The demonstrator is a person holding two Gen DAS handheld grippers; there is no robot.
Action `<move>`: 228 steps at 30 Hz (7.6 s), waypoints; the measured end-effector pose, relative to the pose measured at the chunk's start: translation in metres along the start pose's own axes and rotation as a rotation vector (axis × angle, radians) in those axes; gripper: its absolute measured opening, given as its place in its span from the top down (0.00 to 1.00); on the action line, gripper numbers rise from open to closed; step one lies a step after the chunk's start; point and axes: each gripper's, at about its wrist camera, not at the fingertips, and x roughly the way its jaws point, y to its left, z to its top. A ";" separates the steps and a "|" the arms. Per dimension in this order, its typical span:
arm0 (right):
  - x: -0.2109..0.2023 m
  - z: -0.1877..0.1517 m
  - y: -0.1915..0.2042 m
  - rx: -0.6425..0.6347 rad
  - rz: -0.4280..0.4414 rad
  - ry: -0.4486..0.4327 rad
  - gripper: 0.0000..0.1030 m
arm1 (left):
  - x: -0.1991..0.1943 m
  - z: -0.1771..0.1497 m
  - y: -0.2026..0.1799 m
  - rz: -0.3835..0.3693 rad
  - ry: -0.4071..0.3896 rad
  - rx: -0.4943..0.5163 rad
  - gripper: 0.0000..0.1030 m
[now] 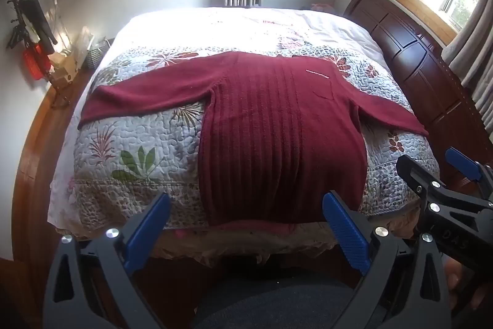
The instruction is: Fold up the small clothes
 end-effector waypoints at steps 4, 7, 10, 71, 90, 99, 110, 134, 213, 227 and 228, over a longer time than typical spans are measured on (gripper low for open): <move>0.001 0.000 0.000 0.003 0.006 0.014 0.03 | 0.000 0.000 0.000 -0.004 0.001 -0.002 0.04; 0.001 0.000 0.000 0.001 0.006 0.013 0.03 | -0.001 0.000 0.000 -0.003 0.000 -0.002 0.04; 0.004 -0.001 0.003 -0.001 0.006 0.015 0.03 | -0.001 0.000 0.000 -0.004 -0.001 -0.002 0.04; 0.012 0.004 0.005 -0.004 0.009 0.027 0.03 | 0.005 0.012 0.002 0.004 -0.002 -0.003 0.04; 0.017 0.007 0.004 -0.001 0.008 0.035 0.03 | 0.006 0.012 0.000 0.005 0.000 -0.003 0.04; 0.026 0.009 0.004 0.004 0.001 0.052 0.03 | 0.016 0.016 0.007 -0.007 0.005 -0.012 0.04; 0.074 0.031 -0.146 0.460 0.071 -0.038 0.03 | 0.052 0.039 0.049 -0.226 -0.089 -0.040 0.04; 0.307 -0.097 -0.592 1.590 0.432 -0.205 0.49 | 0.085 0.109 -0.101 -0.259 -0.050 -0.010 0.04; 0.260 0.035 -0.151 0.387 0.244 0.185 0.48 | 0.441 0.245 -0.039 -0.851 0.448 -0.557 0.04; 0.241 0.021 -0.146 0.461 0.306 0.176 0.47 | 0.443 0.255 -0.036 -0.728 0.428 -0.460 0.94; 0.241 0.021 -0.144 0.457 0.307 0.175 0.47 | 0.435 0.259 -0.036 -0.735 0.405 -0.432 0.94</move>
